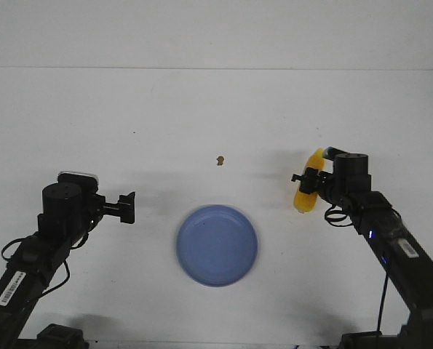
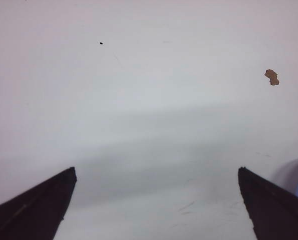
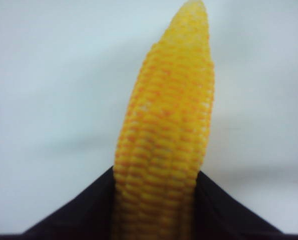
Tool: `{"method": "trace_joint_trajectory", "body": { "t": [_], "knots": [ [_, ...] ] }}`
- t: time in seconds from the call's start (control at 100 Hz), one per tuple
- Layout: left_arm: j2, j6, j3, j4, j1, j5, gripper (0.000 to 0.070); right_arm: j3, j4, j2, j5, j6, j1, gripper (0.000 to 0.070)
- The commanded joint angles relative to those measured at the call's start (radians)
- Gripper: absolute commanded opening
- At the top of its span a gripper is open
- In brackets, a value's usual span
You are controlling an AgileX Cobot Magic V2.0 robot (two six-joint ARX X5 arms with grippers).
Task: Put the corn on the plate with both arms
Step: 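Carry the corn over the blue plate with the right gripper and release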
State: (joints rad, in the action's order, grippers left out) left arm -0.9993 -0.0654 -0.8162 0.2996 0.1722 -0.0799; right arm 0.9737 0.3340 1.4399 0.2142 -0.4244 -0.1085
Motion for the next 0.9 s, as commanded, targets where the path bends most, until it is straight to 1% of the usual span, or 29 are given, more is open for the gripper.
{"method": "trace_joint_trajectory", "body": {
  "t": [0.0, 0.09, 0.23, 0.38, 0.45, 0.55, 0.6, 0.68, 0.75, 0.78, 0.89],
  "knots": [
    [-0.007, 0.004, -0.014, -0.006, 0.001, 0.001, 0.0665, 0.017, 0.014, -0.018, 0.007, 0.032, -0.074, 0.0147],
    [-0.007, 0.003, -0.014, -0.006, 0.001, 0.001, 0.0665, 0.017, 0.035, -0.04, 0.006, 0.032, -0.187, 0.0147],
    [-0.007, 0.001, -0.014, -0.007, 0.001, 0.001, 0.0665, 0.017, 0.031, -0.027, -0.011, 0.026, -0.353, 0.0147],
    [-0.007, 0.001, -0.014, -0.007, 0.001, 0.001, 0.0665, 0.017, 0.025, 0.005, -0.085, 0.002, -0.492, 0.0148],
    [-0.007, 0.001, -0.014, -0.007, 0.001, 0.001, 0.0665, 0.017, 0.026, 0.025, -0.095, 0.002, -0.534, 0.0157],
    [-0.007, 0.0, -0.014, -0.007, 0.001, 0.001, 0.0665, 0.017, 0.027, 0.061, -0.096, 0.0, -0.578, 0.0212],
    [-0.007, 0.0, -0.014, -0.007, 0.001, 0.001, 0.0665, 0.017, 0.027, 0.077, -0.098, -0.002, -0.592, 0.0264],
    [-0.007, 0.0, -0.014, -0.007, 0.001, 0.001, 0.0665, 0.017, 0.026, 0.095, -0.101, -0.006, -0.61, 0.0366],
    [-0.007, 0.001, -0.014, -0.007, 0.001, 0.001, 0.0664, 0.017, 0.021, 0.095, -0.111, -0.006, -0.619, 0.0421],
    [-0.006, 0.001, -0.014, -0.007, 0.001, 0.001, 0.0665, 0.017, 0.014, 0.094, -0.112, -0.005, -0.623, 0.0431],
    [-0.006, 0.001, -0.014, -0.009, 0.001, 0.002, 0.0664, 0.017, -0.006, 0.081, -0.114, 0.005, -0.616, 0.0431]
  ]
}}
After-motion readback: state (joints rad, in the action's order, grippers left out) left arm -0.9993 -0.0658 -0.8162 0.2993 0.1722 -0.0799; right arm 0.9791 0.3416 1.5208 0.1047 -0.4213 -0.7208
